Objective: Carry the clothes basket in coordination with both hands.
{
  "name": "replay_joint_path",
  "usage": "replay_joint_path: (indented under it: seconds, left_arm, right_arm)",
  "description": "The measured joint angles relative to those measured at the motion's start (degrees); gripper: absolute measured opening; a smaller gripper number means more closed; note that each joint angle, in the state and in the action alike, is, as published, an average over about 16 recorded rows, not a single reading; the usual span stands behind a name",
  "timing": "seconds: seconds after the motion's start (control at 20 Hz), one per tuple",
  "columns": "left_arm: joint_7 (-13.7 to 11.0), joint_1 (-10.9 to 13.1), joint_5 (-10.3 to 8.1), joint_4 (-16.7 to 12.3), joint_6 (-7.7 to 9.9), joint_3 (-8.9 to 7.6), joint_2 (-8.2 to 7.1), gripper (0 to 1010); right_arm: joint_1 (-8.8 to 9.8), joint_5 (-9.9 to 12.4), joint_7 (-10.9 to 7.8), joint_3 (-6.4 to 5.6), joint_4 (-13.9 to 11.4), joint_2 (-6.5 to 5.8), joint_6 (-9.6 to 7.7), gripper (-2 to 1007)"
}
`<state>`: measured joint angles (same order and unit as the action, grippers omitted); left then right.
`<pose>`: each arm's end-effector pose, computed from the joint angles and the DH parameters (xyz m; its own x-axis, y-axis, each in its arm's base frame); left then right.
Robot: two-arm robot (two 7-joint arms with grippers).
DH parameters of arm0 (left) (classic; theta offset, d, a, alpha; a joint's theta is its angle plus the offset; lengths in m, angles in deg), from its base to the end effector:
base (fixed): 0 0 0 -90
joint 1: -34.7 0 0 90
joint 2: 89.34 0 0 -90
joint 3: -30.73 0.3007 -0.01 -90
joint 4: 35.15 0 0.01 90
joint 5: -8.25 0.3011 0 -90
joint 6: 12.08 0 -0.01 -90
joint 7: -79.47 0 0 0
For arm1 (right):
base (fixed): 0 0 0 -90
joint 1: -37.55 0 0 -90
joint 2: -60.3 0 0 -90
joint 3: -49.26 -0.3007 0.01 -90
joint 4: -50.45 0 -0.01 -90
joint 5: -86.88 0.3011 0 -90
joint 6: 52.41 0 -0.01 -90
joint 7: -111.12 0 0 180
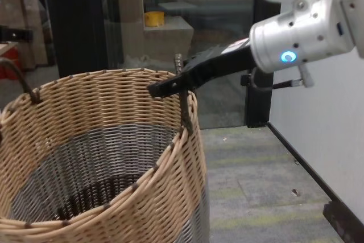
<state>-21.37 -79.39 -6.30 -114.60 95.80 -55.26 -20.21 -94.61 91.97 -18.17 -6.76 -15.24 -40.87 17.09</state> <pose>0.4295 0.1108 -0.1958 0.1609 0.9824 0.0950 -0.9829 0.1508 0.1061 0.4877 0.0724 -0.1838 0.8544 -0.4785 0.2025 0.5177 0.7511 -0.4096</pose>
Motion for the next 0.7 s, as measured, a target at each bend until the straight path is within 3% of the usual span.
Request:
replay_joint_path:
  seconds: [0.2,0.4,0.55,0.7]
  left_arm:
    - [0.00,0.00,0.00,0.00,0.00,0.00,0.00,1000]
    - [0.00,0.00,0.00,0.00,0.00,0.00,0.00,1000]
    - [0.00,0.00,0.00,0.00,0.00,0.00,0.00,1000]
    - [0.01,0.00,0.00,0.00,0.00,0.00,0.00,1000]
  right_arm:
    - [0.84,1.83,0.17,-1.32,-2.58,-1.45,-2.36,1005]
    - [1.85,3.29,1.96,-2.78,-4.92,-1.97,-3.28,1005]
    - [2.82,3.98,4.47,-3.81,-6.58,-1.72,-2.60,1005]
    - [3.79,3.85,8.40,-4.72,-7.81,-0.87,-0.18,1005]
